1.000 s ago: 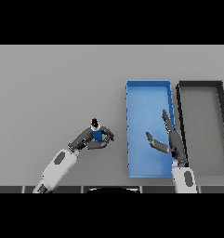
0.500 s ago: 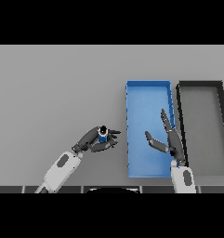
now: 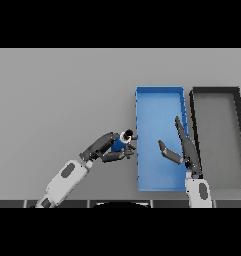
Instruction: Pick up the blue pipe and place it into the blue bin.
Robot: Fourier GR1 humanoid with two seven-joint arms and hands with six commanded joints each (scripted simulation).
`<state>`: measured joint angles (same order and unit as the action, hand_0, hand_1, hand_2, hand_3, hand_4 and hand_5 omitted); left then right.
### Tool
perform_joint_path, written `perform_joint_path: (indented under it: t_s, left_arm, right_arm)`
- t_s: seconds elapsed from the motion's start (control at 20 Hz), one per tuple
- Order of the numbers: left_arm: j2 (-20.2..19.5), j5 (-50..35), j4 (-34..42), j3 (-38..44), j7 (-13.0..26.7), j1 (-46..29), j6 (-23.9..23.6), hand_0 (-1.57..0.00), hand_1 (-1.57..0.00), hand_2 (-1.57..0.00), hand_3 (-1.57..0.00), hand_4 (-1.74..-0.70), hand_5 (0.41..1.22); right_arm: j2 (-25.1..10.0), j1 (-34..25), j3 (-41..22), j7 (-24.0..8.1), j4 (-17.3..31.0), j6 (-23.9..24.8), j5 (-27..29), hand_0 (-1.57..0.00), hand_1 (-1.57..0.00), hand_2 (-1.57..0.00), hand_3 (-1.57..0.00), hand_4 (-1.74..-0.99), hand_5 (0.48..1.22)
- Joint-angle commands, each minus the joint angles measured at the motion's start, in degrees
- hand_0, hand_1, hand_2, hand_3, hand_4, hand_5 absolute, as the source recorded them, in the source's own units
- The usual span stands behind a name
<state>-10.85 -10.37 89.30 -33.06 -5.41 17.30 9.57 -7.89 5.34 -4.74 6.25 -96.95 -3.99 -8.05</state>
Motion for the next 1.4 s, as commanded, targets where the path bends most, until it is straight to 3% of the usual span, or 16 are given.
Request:
perform_joint_path:
  t_s: [0.0, 0.1, 0.25, 0.45, 0.65, 0.9, 1.2, 1.35]
  left_arm:
    - [-0.1, 0.5, 0.9, -0.5, 0.6, 0.0, -0.3, -1.56, -1.56, -1.56, -1.44, -1.73, 1.218]
    - [0.5, 0.4, 0.7, -0.7, 1.9, 0.8, -0.2, -1.57, -1.57, -1.57, -1.44, -1.73, 1.219]
    - [0.7, 0.4, 0.8, -0.8, 3.2, 0.8, -0.4, -1.57, -1.57, -1.57, -1.44, -1.73, 1.219]
    - [0.4, 0.6, 0.2, -0.8, 2.2, 0.3, -0.1, -1.57, -1.57, -1.57, -1.44, -1.73, 1.22]
    - [-0.4, 0.7, 1.1, -0.8, 1.8, 0.2, 0.1, -1.57, -1.57, -1.57, -1.44, -1.73, 1.221]
    - [-0.7, 0.5, 0.0, -0.7, 2.8, 0.9, 0.3, -1.57, -1.57, -1.57, -1.44, -1.73, 1.221]
    - [-0.5, 0.2, 0.1, -0.8, 2.5, 1.2, -0.1, -1.57, -1.57, -1.57, -1.44, -1.73, 1.221]
    - [-0.4, 0.6, -0.2, -1.1, 2.9, 2.0, -0.5, -1.57, -1.57, -1.57, -1.44, -1.73, 1.221]
  right_arm:
    - [-0.1, 0.0, 0.1, -0.1, 0.0, 0.1, 0.0, 0.0, 0.0, 0.0, 0.0, -1.195, 0.635]
    - [-0.5, 0.0, 0.2, -0.5, -0.1, -0.8, 0.8, 0.0, 0.0, 0.0, 0.0, -1.186, 0.629]
    - [-0.3, -2.9, 0.9, -0.9, 4.8, -4.5, 4.2, 0.0, 0.0, 0.0, 0.0, -1.174, 0.629]
    - [-0.1, -7.0, 1.9, 2.5, 12.4, -9.1, 7.5, 0.0, 0.0, 0.0, 0.0, -1.209, 0.623]
    - [-0.6, -7.5, 2.9, 5.5, 11.2, -12.8, 12.0, 0.0, 0.0, 0.0, 0.0, -1.195, 0.61]
    - [-6.8, -11.7, 3.0, -3.1, 5.1, -25.3, 26.8, 0.0, 0.0, 0.0, 0.0, -1.232, 0.55]
    - [-11.0, -17.3, -2.1, -9.2, -3.4, -32.2, 33.2, 0.0, 0.0, 0.0, 0.0, -1.305, 0.522]
    - [-12.2, -20.9, -4.1, -12.6, -5.8, -33.1, 35.2, 0.0, 0.0, 0.0, 0.0, -1.295, 0.522]
